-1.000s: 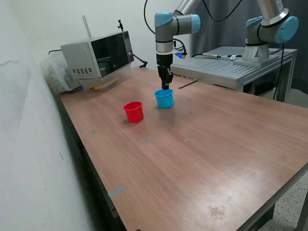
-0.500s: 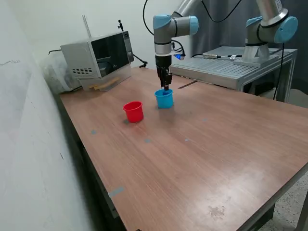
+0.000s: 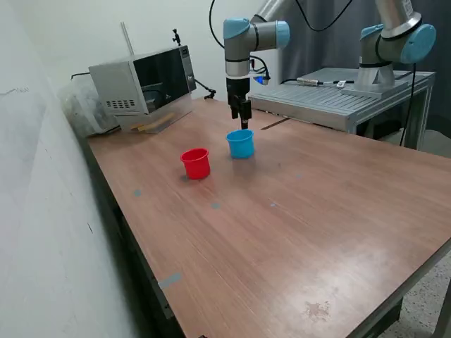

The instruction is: Place red objects in the red bin, and blue objects in the blue bin.

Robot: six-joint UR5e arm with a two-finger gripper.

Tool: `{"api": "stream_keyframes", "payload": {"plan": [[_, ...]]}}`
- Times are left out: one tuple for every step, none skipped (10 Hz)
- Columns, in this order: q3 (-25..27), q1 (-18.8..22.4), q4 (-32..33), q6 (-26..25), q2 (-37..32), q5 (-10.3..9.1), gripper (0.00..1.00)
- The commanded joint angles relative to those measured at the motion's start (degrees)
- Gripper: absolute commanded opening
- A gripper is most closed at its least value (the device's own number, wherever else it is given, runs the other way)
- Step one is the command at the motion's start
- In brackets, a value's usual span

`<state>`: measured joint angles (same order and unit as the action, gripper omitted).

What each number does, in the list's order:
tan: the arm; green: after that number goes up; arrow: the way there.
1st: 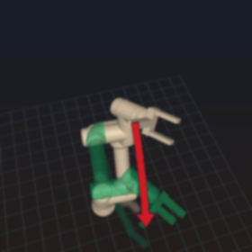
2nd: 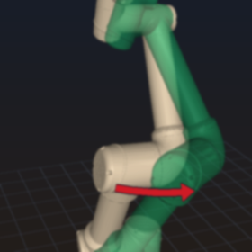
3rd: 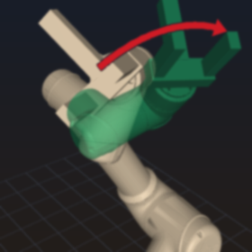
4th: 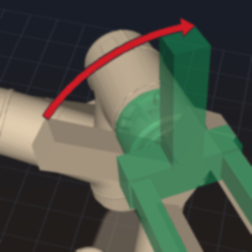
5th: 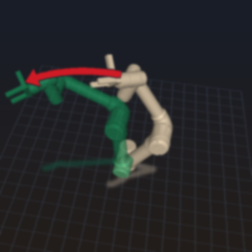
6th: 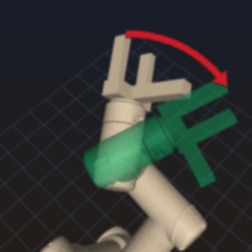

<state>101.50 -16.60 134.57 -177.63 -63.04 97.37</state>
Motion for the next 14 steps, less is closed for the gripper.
{"api": "stream_keyframes", "payload": {"plan": [[1.2, 2.3, -5.8, 0.0, -13.4, -0.07, 1.00], [1.9, 5.1, -8.7, 0.0, -17.8, -0.16, 1.00], [2.1, 8.0, -12.3, 0.0, -21.5, -0.16, 1.00], [2.2, 11.7, -15.2, -0.1, -24.5, -0.16, 1.00], [2.5, 16.0, -18.8, -0.3, -29.1, -0.07, 1.00], [2.6, 19.8, -23.1, -0.5, -33.0, -0.16, 1.00], [2.4, 24.6, -28.1, -0.6, -35.4, -0.16, 1.00], [1.7, 28.1, -34.2, -0.7, -37.2, -0.25, 1.00], [1.3, 29.5, -40.1, -0.7, -38.5, -0.25, 1.00], [1.1, 29.5, -46.4, -0.7, -38.9, -0.25, 1.00], [1.0, 29.1, -54.0, -0.6, -38.9, 0.01, 1.00], [0.9, 28.5, -62.2, -0.6, -39.0, 0.19, 1.00], [0.9, 27.9, -69.1, -0.6, -39.1, 0.28, 1.00], [1.6, 27.7, -70.0, -0.6, -39.3, 0.28, 1.00]]}}
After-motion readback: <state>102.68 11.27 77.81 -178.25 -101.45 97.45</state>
